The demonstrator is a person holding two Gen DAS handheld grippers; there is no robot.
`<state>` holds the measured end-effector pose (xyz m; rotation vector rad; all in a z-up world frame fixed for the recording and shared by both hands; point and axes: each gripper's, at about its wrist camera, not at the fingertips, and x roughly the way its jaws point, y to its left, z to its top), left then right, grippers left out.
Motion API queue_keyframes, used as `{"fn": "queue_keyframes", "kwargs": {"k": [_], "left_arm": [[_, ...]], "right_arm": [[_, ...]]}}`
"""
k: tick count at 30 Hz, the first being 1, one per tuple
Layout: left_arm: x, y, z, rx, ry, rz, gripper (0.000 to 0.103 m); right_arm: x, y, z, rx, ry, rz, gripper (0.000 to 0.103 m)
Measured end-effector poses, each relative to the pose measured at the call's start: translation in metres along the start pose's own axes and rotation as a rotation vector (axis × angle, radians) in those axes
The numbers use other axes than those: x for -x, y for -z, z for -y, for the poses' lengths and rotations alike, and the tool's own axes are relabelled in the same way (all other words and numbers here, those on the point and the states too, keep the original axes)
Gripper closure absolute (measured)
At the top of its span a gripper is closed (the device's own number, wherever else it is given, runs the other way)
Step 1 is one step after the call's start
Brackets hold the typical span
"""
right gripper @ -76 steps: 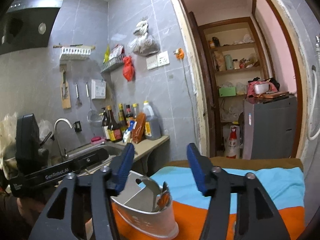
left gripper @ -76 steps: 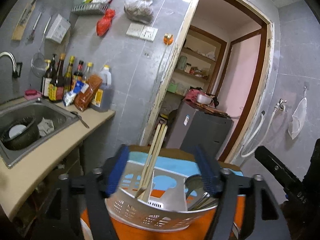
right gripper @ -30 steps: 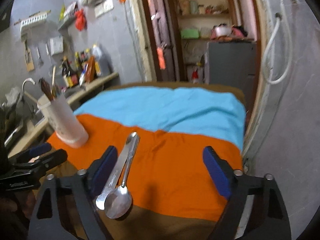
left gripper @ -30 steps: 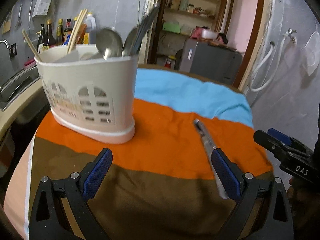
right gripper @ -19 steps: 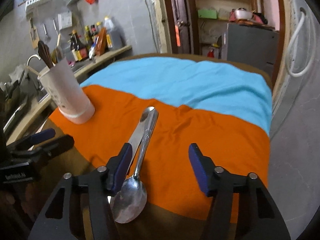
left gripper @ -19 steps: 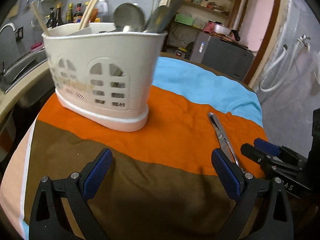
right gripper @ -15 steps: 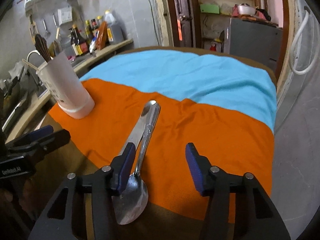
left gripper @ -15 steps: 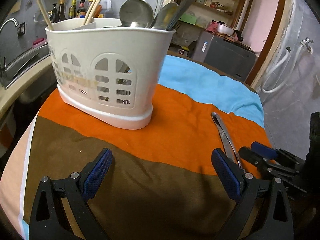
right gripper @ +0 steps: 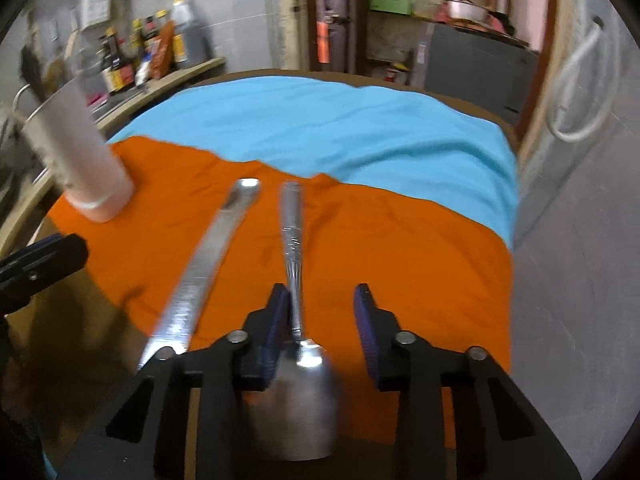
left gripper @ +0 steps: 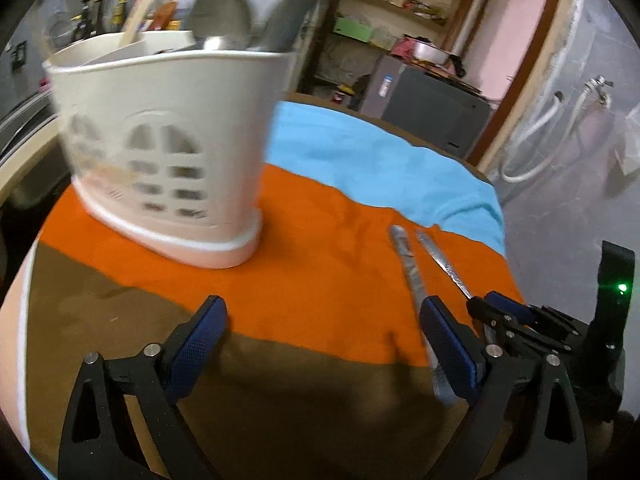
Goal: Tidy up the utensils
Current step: 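Close the left tool on the knife handle while the right tool closes on the spoon handle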
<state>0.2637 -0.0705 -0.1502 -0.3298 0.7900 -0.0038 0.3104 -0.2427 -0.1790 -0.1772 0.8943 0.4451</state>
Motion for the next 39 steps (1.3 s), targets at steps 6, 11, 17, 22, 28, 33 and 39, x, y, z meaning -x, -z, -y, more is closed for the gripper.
{"fn": "queue_keyframes", "kwargs": {"k": [6,11,17,22,28,33,39], "left_arm": [[-0.022,-0.005,0.031,-0.101,0.074,-0.071,0.038],[-0.05,-0.009,0.055,-0.169,0.083,-0.158,0.049],[-0.071,-0.007,0.077,-0.31,-0.024,-0.179,0.072],[-0.07,-0.008,0.065,-0.289,0.001,-0.193,0.088],[-0.047,0.0,0.038,-0.262,-0.002,-0.194,0.09],[-0.025,0.011,0.022,-0.254,0.014,-0.204,0.09],[-0.02,0.005,0.014,-0.239,0.074,-0.26,0.09]], "right_arm": [[0.004,0.002,0.028,-0.059,-0.002,0.013,0.088],[0.004,0.002,0.03,-0.066,-0.028,0.016,0.089],[0.004,0.003,0.034,-0.089,-0.055,0.018,0.089],[0.005,0.003,0.031,-0.1,-0.058,0.008,0.09],[0.013,0.011,0.017,-0.136,-0.089,-0.028,0.092],[0.02,0.019,-0.001,-0.162,-0.116,-0.052,0.092],[0.021,0.019,-0.018,-0.157,-0.111,-0.066,0.088]]}}
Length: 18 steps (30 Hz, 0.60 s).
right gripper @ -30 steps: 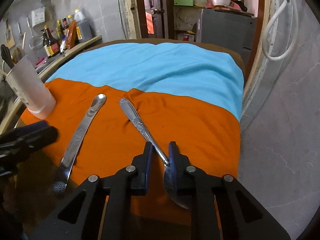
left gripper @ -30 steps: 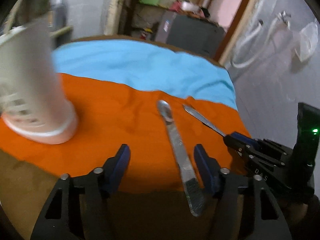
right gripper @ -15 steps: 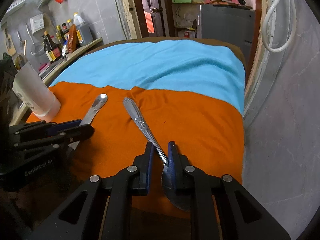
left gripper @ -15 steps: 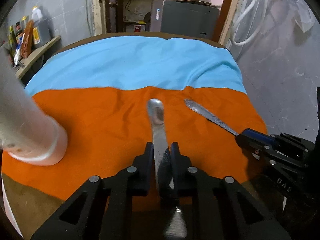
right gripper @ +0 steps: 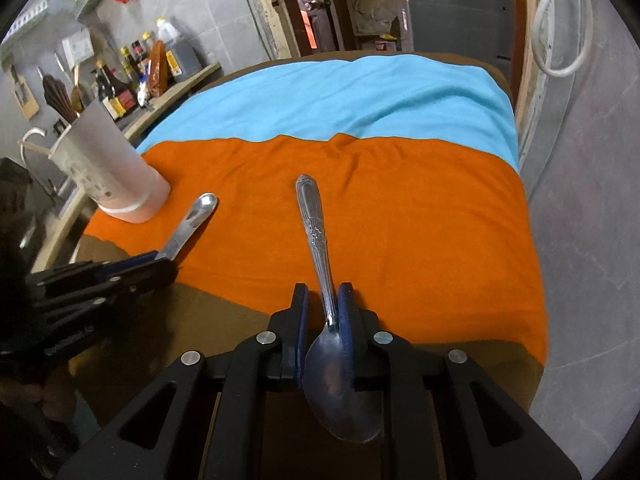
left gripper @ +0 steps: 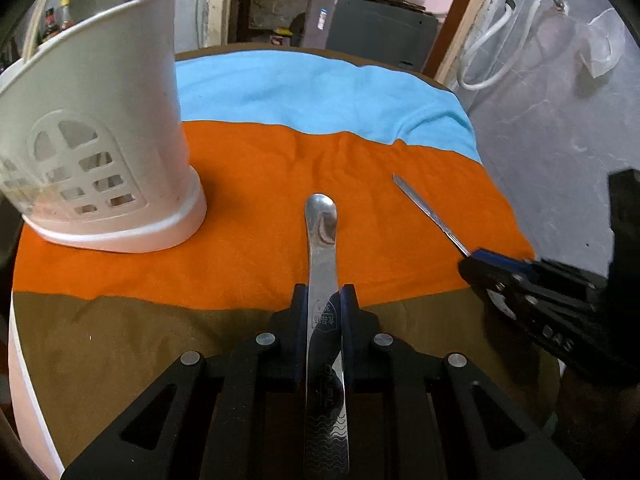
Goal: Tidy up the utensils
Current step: 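Close the left tool on the knife handle while the right tool closes on the spoon handle, then lift the knife with the left tool while the right tool carries the spoon to the holder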
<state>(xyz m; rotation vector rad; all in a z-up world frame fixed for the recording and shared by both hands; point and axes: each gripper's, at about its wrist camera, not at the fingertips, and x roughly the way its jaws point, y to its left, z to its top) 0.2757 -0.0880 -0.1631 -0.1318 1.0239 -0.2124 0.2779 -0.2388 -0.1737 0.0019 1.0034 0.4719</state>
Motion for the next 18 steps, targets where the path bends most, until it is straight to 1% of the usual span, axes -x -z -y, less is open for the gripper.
{"fn": "queue_keyframes", "kwargs": {"k": [2,4,5,7,9,14,16,18], "left_arm": [[-0.003,-0.003,0.003,-0.034,0.0,-0.012,0.089],[-0.006,-0.007,0.01,-0.108,-0.022,-0.021,0.089],[-0.008,-0.007,0.012,-0.128,-0.029,-0.023,0.089],[-0.012,-0.008,0.016,-0.166,-0.038,-0.031,0.088],[-0.015,-0.011,0.018,-0.198,-0.038,-0.044,0.088],[-0.018,-0.011,0.012,-0.209,-0.008,-0.06,0.089],[-0.016,-0.011,0.009,-0.191,0.005,-0.048,0.09],[-0.014,-0.009,0.004,-0.151,0.033,-0.022,0.091]], "right_arm": [[-0.007,-0.008,-0.001,0.02,-0.001,-0.011,0.084],[-0.016,-0.018,-0.006,0.071,0.012,-0.022,0.081],[-0.02,-0.023,-0.009,0.1,0.026,-0.027,0.08],[-0.027,-0.031,-0.014,0.147,0.044,-0.031,0.079],[-0.033,-0.036,-0.015,0.162,0.043,-0.039,0.078],[-0.033,-0.04,-0.007,0.142,0.003,-0.065,0.077],[-0.034,-0.042,-0.011,0.164,0.01,-0.084,0.077],[-0.034,-0.043,-0.015,0.193,0.021,-0.102,0.078]]}}
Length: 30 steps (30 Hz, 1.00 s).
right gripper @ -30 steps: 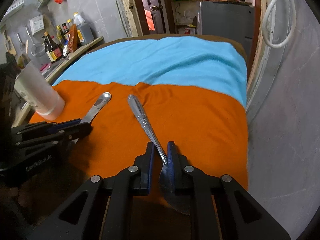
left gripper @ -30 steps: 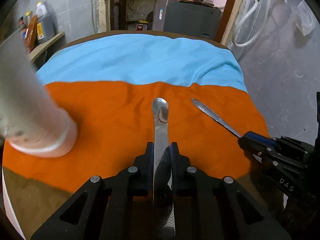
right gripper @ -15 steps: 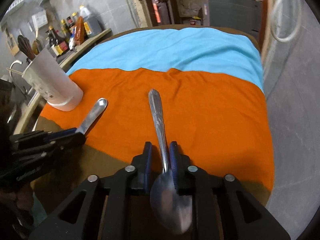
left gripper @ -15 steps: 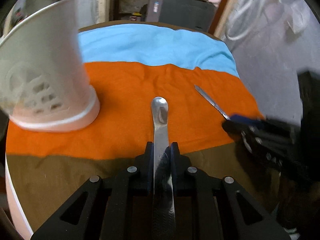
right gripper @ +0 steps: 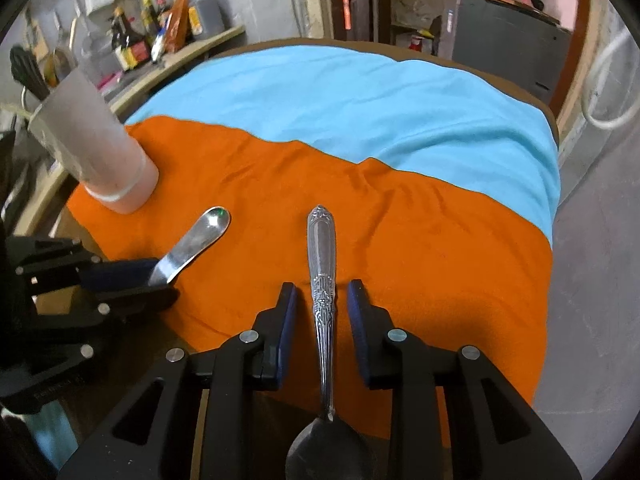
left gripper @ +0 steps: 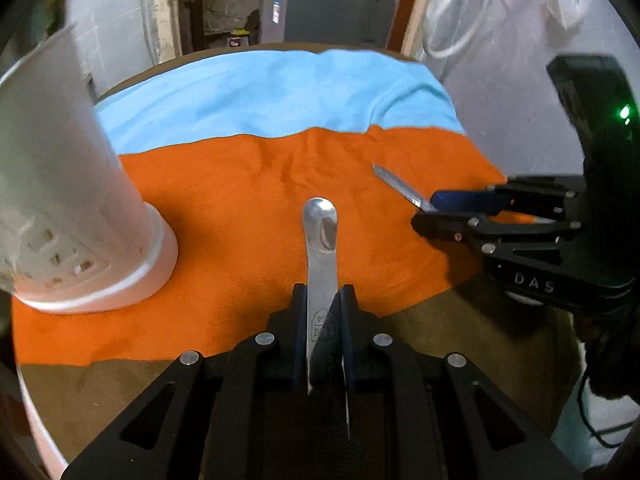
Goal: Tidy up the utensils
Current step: 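Lift the knife with the left tool while the right tool carries the spoon to the holder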
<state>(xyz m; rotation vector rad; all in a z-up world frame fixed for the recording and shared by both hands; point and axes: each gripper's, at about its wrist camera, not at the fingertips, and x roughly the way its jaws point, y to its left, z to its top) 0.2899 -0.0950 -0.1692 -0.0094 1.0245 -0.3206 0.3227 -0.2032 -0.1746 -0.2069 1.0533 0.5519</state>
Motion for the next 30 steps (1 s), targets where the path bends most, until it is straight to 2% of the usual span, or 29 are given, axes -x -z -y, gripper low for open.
{"fn": "queue_keyframes", "kwargs": {"k": [1,2,5,8,12,17,25,30], "left_arm": [[0.002,0.003,-0.004,0.038,0.02,0.025,0.091],[0.005,0.005,-0.007,0.061,0.031,0.044,0.091],[0.015,0.012,-0.01,0.109,0.04,0.113,0.091],[0.031,0.02,-0.009,0.112,0.029,0.2,0.091],[0.055,0.026,-0.011,0.124,0.029,0.318,0.091],[0.081,0.039,-0.006,0.107,0.028,0.458,0.091],[0.104,0.049,-0.003,0.096,0.008,0.608,0.091],[0.107,0.053,0.0,0.088,-0.002,0.656,0.091]], "right_arm": [[0.0,-0.001,0.001,0.006,-0.003,-0.009,0.08],[0.0,-0.002,0.002,0.003,-0.005,-0.014,0.089],[0.003,0.0,0.004,-0.012,-0.008,-0.001,0.094],[0.012,0.012,-0.006,-0.007,0.026,0.056,0.094],[0.042,0.04,-0.021,-0.101,0.015,0.213,0.094],[0.07,0.058,-0.033,-0.161,0.0,0.415,0.094],[0.092,0.066,-0.06,-0.092,0.062,0.634,0.094],[0.105,0.071,-0.068,-0.078,0.09,0.723,0.095]]}}
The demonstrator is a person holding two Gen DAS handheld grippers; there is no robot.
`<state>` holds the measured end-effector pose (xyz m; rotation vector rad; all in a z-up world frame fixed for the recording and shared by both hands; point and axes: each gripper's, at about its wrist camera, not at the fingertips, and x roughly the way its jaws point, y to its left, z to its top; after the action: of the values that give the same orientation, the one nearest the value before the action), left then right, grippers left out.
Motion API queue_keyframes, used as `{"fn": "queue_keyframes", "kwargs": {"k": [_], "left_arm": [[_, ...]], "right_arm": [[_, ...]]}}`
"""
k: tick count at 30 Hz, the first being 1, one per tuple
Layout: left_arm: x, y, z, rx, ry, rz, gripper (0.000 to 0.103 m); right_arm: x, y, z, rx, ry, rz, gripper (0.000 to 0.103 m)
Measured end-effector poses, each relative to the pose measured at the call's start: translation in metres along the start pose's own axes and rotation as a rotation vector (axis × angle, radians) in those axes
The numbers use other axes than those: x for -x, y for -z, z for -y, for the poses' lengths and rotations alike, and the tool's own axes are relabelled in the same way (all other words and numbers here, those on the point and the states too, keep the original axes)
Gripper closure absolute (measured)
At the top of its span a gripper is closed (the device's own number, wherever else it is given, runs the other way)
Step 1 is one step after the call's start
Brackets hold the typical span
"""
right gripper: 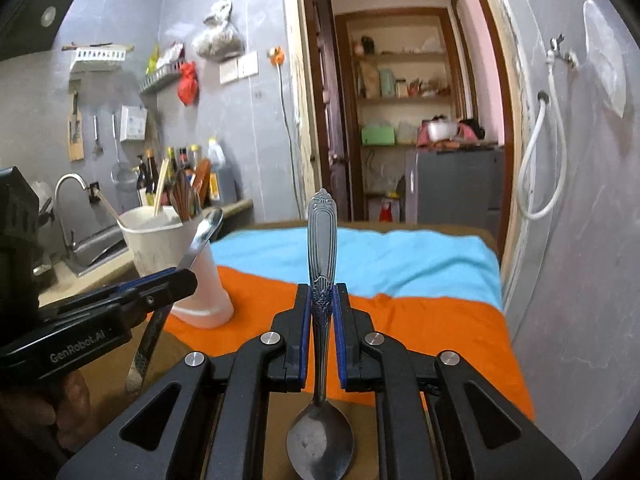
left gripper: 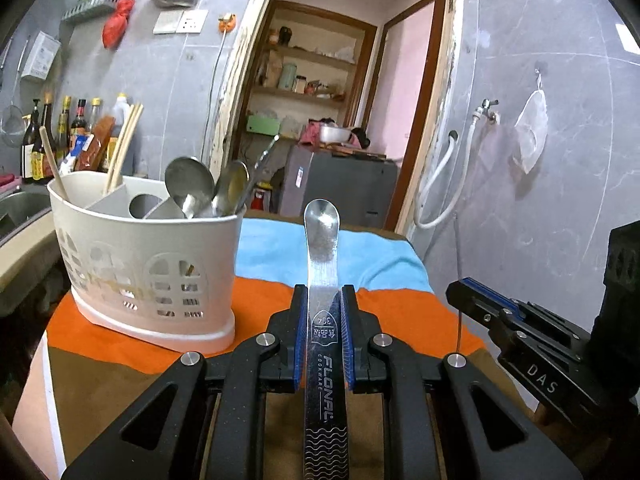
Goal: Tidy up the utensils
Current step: 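Lift the knife with the left tool while the right tool carries the spoon to the holder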
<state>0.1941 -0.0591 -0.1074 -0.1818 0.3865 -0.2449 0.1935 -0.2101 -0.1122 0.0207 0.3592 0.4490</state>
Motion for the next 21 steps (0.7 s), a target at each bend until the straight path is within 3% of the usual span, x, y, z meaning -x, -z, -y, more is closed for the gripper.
{"fn": "queue_keyframes", "kwargs": {"k": [11,21], "left_arm": [[0.025,-0.021,-0.01,0.01,-0.045,0.13,0.091],[0.061,-0.086,-0.045,0.051,-0.093,0.245,0.091]], "right_arm": [[0.016,-0.016,0.002,0.001,0.005,0.116,0.095],[0.019,-0.088,-0.015,-0.06,-0.062,0.237,0.094]]}}
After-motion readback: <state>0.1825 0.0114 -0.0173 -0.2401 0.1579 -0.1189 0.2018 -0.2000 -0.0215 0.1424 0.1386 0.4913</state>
